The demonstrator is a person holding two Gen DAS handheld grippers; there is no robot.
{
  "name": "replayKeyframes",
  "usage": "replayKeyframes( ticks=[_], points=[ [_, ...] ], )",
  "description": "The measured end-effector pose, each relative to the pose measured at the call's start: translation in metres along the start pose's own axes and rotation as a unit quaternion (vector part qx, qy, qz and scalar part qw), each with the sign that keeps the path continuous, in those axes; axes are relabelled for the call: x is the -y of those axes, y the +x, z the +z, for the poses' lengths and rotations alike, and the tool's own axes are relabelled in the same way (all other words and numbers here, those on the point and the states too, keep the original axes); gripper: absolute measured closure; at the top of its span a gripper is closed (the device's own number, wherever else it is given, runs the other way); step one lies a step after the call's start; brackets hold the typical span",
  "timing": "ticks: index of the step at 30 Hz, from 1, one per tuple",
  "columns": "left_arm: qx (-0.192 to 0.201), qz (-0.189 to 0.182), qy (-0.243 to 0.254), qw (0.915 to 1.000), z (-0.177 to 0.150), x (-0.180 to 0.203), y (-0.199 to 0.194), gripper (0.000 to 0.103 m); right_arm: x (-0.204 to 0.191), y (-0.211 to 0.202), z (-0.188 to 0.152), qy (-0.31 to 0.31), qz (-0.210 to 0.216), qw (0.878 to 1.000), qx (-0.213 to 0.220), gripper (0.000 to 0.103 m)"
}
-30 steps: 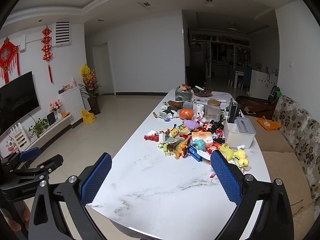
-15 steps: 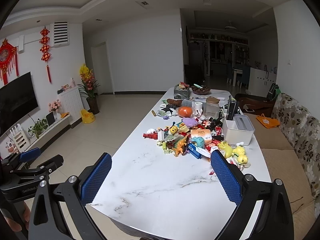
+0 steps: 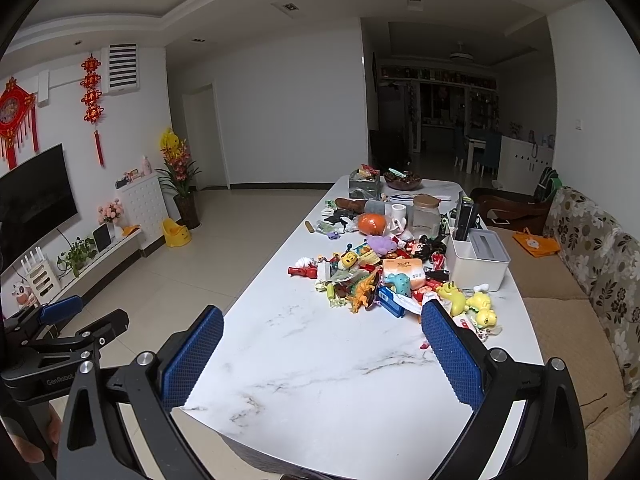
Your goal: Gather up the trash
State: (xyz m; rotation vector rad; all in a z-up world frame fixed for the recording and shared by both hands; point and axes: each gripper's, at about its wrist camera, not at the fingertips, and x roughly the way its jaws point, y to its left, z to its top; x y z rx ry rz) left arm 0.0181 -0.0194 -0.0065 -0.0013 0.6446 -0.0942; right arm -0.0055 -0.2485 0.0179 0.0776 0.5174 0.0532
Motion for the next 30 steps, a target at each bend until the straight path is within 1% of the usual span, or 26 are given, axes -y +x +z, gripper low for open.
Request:
replayKeyframes(
  ticks=[15, 20, 23, 26, 30],
  points=[
    [-0.001, 0.0, 0.001, 1.0, -0.001, -0.001, -0.001, 0.012, -0.001, 0.001, -0.002, 0.0, 0.001, 1.0, -0.001, 0.005],
    [-0.005, -0.001, 0.003, 1.0, -0.002, 0.002, 0.003, 0.012, -0.004, 0.002, -0.004, -0.001, -0.001, 1.0, -0.005, 0.005],
    [-0.014, -0.001, 0.005, 0.9999, -0.004, 0.002, 0.007, 0.012, -0.003, 0.007, -0.005, 0.002, -0.004, 1.0, -0.012, 0.005],
    [-0.032, -0.001, 0.011, 0.9994, -0.009, -0.001, 0.029, 0.012, 0.003, 0.024, -0.01, 0.014, -0.012, 0.999, -0.028, 0.005],
    [-0.07, -0.004, 0.034, 0.9969, -0.025, 0.004, 0.072, 0.012, 0.028, 0.065, -0.041, 0.055, -0.032, 0.995, -0.071, 0.005]
  ],
)
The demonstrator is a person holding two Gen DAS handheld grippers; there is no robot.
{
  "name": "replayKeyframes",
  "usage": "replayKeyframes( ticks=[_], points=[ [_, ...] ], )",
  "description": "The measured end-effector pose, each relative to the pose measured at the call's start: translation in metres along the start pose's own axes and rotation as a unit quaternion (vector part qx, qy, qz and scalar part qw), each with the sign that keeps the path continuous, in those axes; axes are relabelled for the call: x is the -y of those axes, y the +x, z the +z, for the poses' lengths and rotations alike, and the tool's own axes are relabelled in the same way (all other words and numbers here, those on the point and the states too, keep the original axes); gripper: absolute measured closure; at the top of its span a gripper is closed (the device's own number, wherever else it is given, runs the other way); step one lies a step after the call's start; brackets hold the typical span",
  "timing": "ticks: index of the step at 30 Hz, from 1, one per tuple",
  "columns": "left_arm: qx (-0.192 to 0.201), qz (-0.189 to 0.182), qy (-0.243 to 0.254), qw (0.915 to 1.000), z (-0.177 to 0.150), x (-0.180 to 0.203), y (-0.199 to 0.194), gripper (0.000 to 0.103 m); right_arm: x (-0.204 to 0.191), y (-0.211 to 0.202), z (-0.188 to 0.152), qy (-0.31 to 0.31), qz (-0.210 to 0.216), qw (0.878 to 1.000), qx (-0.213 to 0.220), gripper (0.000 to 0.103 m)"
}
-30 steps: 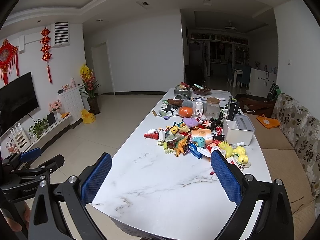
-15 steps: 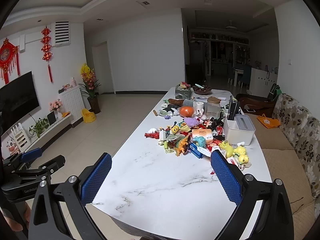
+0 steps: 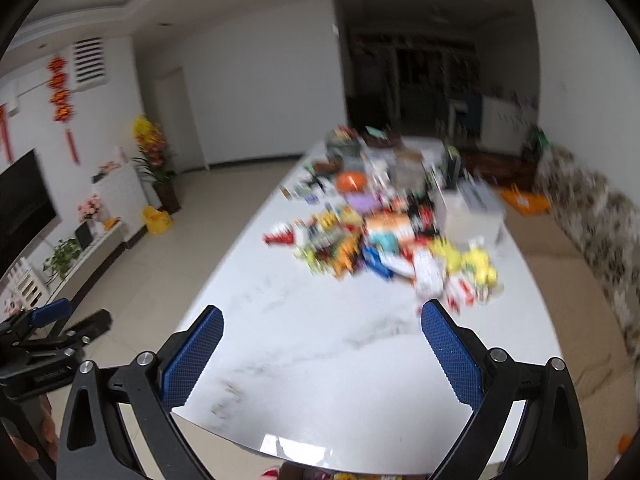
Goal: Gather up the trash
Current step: 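Grasp the white plastic bag on the table with the right gripper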
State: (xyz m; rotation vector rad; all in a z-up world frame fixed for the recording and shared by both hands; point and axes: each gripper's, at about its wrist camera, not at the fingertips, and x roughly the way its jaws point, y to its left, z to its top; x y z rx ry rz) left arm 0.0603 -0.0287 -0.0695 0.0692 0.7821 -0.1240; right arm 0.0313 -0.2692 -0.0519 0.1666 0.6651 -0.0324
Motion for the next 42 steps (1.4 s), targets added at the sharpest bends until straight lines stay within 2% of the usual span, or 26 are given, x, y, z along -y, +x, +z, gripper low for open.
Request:
replayKeyframes(
  ticks=[2, 4, 5, 8, 11, 13, 17, 19, 20, 21, 23, 26, 30, 33, 36, 39, 42],
  points=[
    [-0.027, 0.001, 0.014, 0.9995, -0.008, 0.001, 0.029, 0.012, 0.012, 0.025, -0.013, 0.02, 0.009, 1.0, -0.021, 0.005],
    [-0.055, -0.016, 0.024, 0.9981, -0.018, -0.002, 0.058, 0.012, 0.025, 0.057, -0.028, 0.041, 0.017, 0.998, -0.039, 0.005],
    [-0.068, -0.022, 0.028, 0.997, -0.01, -0.015, 0.07, 0.012, 0.032, 0.074, -0.032, 0.05, 0.007, 0.998, -0.044, 0.005],
    [-0.111, -0.036, 0.039, 0.9923, -0.018, -0.033, 0.113, 0.012, 0.056, 0.117, -0.032, 0.093, -0.012, 0.994, -0.058, 0.008],
    [-0.133, -0.055, 0.047, 0.9885, -0.025, -0.049, 0.146, 0.012, 0.089, 0.169, -0.012, 0.14, -0.045, 0.987, -0.064, 0.009],
    [-0.147, -0.069, 0.055, 0.9852, -0.028, -0.059, 0.168, 0.012, 0.114, 0.214, 0.009, 0.157, -0.083, 0.981, -0.076, 0.011],
    [-0.165, -0.089, 0.071, 0.9796, -0.03, -0.069, 0.197, 0.012, 0.153, 0.287, 0.038, 0.172, -0.142, 0.967, -0.123, 0.017],
    [-0.178, -0.096, 0.077, 0.9763, -0.03, -0.072, 0.21, 0.012, 0.172, 0.323, 0.043, 0.187, -0.163, 0.954, -0.166, 0.027],
    [-0.183, -0.101, 0.079, 0.9747, -0.031, -0.07, 0.215, 0.012, 0.178, 0.332, 0.043, 0.192, -0.165, 0.951, -0.178, 0.042],
    [-0.188, -0.106, 0.081, 0.973, -0.029, -0.07, 0.219, 0.012, 0.184, 0.339, 0.042, 0.205, -0.158, 0.948, -0.187, 0.043],
    [-0.191, -0.118, 0.085, 0.9707, -0.023, -0.068, 0.225, 0.012, 0.183, 0.332, 0.044, 0.216, -0.147, 0.949, -0.174, 0.046],
    [-0.181, -0.131, 0.094, 0.9703, -0.003, -0.062, 0.236, 0.012, 0.164, 0.291, 0.046, 0.207, -0.118, 0.962, -0.133, 0.046],
    [-0.163, -0.172, 0.083, 0.968, 0.055, -0.036, 0.265, 0.012, 0.132, 0.22, 0.033, 0.216, -0.06, 0.972, -0.073, 0.045],
    [-0.141, -0.198, 0.081, 0.9666, 0.111, -0.004, 0.294, 0.012, 0.11, 0.181, 0.014, 0.231, -0.047, 0.97, -0.06, 0.045],
    [-0.112, -0.199, 0.093, 0.969, 0.169, 0.041, 0.335, 0.012, 0.093, 0.144, -0.015, 0.265, -0.039, 0.962, -0.049, 0.045],
    [-0.107, -0.176, 0.115, 0.9717, 0.211, 0.082, 0.384, 0.012, 0.086, 0.117, -0.04, 0.291, -0.053, 0.954, -0.046, 0.044],
    [-0.113, -0.146, 0.15, 0.9714, 0.223, 0.115, 0.422, 0.012, 0.086, 0.093, -0.058, 0.311, -0.076, 0.946, -0.044, 0.044]
  ],
)
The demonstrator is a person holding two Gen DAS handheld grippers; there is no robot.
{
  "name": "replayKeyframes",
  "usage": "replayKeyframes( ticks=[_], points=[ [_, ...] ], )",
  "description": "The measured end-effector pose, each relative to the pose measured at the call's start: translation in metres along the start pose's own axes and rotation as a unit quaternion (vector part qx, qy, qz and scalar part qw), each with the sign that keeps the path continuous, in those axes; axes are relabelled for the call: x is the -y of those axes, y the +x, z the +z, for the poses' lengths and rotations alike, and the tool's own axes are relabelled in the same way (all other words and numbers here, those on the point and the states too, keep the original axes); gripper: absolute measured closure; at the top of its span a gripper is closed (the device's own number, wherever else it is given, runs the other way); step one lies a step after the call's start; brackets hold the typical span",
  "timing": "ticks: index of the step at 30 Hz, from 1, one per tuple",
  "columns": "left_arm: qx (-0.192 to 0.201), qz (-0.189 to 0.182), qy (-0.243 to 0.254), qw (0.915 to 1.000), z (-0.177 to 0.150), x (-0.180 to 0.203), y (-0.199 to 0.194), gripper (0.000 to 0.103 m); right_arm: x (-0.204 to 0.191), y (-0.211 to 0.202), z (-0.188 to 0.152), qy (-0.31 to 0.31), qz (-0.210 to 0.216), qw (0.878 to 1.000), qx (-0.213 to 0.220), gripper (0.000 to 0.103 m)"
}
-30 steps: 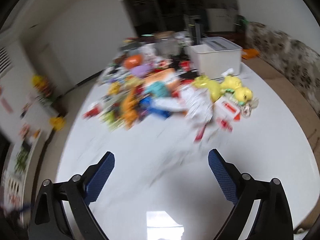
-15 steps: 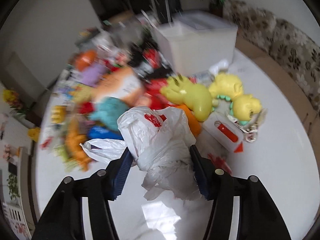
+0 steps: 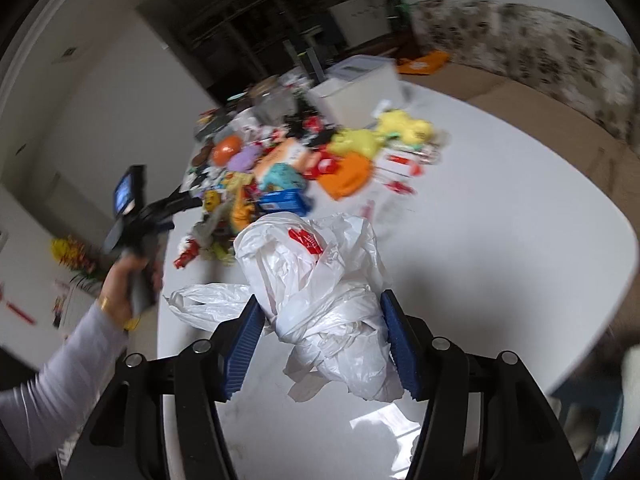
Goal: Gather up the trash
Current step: 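Grasp the white plastic bag on the table with the right gripper, then carry white bag to the box in right gripper while left gripper carries yellow dog toy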
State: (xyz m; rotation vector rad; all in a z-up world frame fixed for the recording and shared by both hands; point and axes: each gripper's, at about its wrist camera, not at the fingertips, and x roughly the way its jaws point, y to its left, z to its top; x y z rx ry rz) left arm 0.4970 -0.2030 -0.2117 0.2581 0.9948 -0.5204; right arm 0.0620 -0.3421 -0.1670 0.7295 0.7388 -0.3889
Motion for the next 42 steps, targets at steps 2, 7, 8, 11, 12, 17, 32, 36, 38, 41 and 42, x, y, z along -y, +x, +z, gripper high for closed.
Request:
replayKeyframes(
  ticks=[2, 7, 8, 11, 12, 17, 32, 36, 38, 41, 42],
  points=[
    [-0.007, 0.018, 0.022, 0.9996, 0.009, 0.01, 0.022, 0.015, 0.01, -0.013, -0.006, 0.015, -0.015, 1.0, 0.006, 0.044],
    [-0.006, -0.018, 0.019, 0.9996, 0.018, 0.015, 0.03, 0.059, 0.026, -0.03, -0.014, 0.03, -0.029, 0.999, 0.016, 0.044],
    [-0.002, -0.023, 0.023, 0.9995, 0.02, 0.015, 0.025, 0.059, 0.027, -0.031, -0.014, 0.032, -0.029, 0.999, 0.018, 0.044],
    [0.01, -0.069, -0.002, 0.9976, 0.029, 0.004, -0.002, 0.059, 0.027, -0.03, -0.01, 0.033, -0.012, 0.999, 0.023, 0.044],
    [0.019, -0.076, -0.009, 0.9969, 0.032, 0.001, -0.014, 0.059, 0.026, -0.029, -0.009, 0.032, -0.006, 0.999, 0.023, 0.044],
    [0.092, -0.112, 0.0, 0.9895, 0.024, -0.01, -0.11, 0.059, 0.013, -0.025, 0.005, 0.001, 0.04, 0.999, 0.022, 0.044],
    [0.053, -0.164, -0.023, 0.9848, -0.306, 0.088, -0.307, 0.059, 0.032, -0.059, -0.071, -0.251, 0.114, 0.952, -0.136, 0.044],
    [-0.052, -0.204, -0.068, 0.9752, -0.409, 0.136, -0.254, 0.059, 0.087, -0.031, -0.134, -0.27, 0.08, 0.933, -0.225, 0.044],
    [-0.102, -0.21, -0.085, 0.9686, -0.457, 0.164, -0.204, 0.059, 0.116, -0.004, -0.162, -0.279, 0.056, 0.923, -0.259, 0.044],
    [-0.159, -0.21, -0.121, 0.957, -0.51, 0.188, -0.127, 0.059, 0.165, 0.055, -0.209, -0.282, 0.015, 0.913, -0.294, 0.044],
    [-0.172, -0.203, -0.125, 0.956, -0.523, 0.195, -0.104, 0.059, 0.175, 0.069, -0.218, -0.28, 0.007, 0.911, -0.302, 0.044]
  ],
)
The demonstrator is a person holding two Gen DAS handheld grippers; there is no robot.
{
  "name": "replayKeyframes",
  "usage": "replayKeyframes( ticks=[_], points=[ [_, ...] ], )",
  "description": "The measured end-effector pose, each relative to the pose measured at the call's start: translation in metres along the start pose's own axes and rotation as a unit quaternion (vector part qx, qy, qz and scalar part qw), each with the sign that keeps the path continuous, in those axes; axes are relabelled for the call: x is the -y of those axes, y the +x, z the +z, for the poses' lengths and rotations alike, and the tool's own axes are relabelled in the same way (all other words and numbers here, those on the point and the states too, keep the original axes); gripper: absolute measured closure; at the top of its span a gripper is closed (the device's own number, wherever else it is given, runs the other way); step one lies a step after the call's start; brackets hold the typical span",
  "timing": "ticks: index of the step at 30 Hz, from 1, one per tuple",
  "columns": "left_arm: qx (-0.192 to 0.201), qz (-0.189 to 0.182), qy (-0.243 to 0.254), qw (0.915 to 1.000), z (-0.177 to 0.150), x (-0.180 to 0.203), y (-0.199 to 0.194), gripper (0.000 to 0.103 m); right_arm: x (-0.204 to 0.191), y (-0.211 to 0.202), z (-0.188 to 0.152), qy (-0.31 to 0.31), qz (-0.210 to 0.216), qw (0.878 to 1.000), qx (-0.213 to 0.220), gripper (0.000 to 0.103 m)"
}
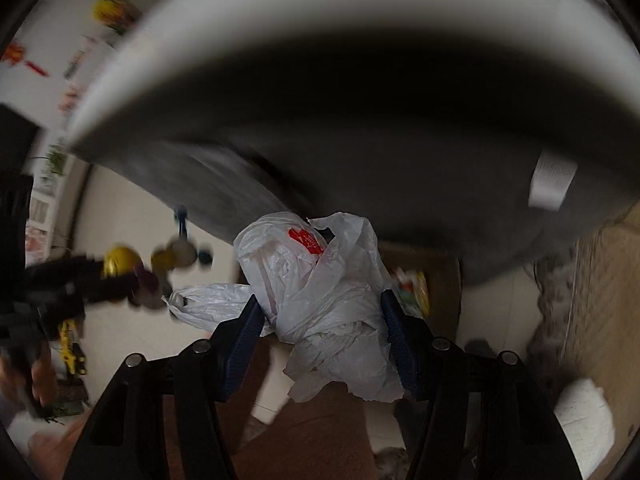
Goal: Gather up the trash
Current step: 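Carry white bag to the box in right gripper while left gripper carries yellow dog toy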
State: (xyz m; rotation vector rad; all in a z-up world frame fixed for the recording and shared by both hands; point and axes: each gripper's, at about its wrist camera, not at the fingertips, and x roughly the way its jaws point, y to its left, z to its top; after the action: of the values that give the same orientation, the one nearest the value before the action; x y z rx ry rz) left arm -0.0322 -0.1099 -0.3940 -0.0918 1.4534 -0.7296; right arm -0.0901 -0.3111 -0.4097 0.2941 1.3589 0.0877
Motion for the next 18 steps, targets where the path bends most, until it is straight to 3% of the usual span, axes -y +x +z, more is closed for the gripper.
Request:
replayKeyframes(
  ticks=[4, 5, 6, 8, 9, 13, 16, 18],
  points=[
    [-0.046, 0.038, -0.031, 0.9977, -0.001, -0.027, 0.097, 0.059, 0.031, 0.082, -0.009, 0.01, -0.049, 0.998, -0.043, 0.04],
    [-0.058, 0.049, -0.043, 0.9962, 0.003, -0.036, 0.118, 0.057, 0.04, 0.098, -0.009, 0.025, -0.058, 0.996, -0.061, 0.024],
    [-0.065, 0.067, -0.053, 0.9942, 0.003, -0.042, 0.129, 0.054, 0.046, 0.106, -0.008, 0.038, -0.059, 0.995, -0.072, 0.017],
    [-0.081, 0.083, -0.096, 0.9886, 0.011, -0.059, 0.146, 0.032, 0.056, 0.113, -0.009, 0.052, -0.066, 0.994, -0.076, 0.017],
    [-0.083, 0.088, -0.106, 0.987, 0.011, -0.064, 0.148, 0.032, 0.065, 0.11, -0.007, 0.057, -0.071, 0.993, -0.077, 0.017],
    [-0.074, 0.106, -0.087, 0.9878, 0.007, -0.056, 0.126, 0.032, 0.066, 0.082, -0.001, 0.063, -0.052, 0.995, -0.065, 0.017],
    [-0.056, 0.099, -0.058, 0.9918, -0.001, -0.035, 0.078, 0.032, 0.05, 0.033, 0.011, 0.038, -0.01, 0.999, -0.03, 0.017],
    [-0.024, 0.117, -0.033, 0.9922, -0.001, -0.012, 0.028, 0.032, 0.023, -0.015, 0.025, 0.005, 0.034, 0.999, 0.01, 0.017]
  ],
)
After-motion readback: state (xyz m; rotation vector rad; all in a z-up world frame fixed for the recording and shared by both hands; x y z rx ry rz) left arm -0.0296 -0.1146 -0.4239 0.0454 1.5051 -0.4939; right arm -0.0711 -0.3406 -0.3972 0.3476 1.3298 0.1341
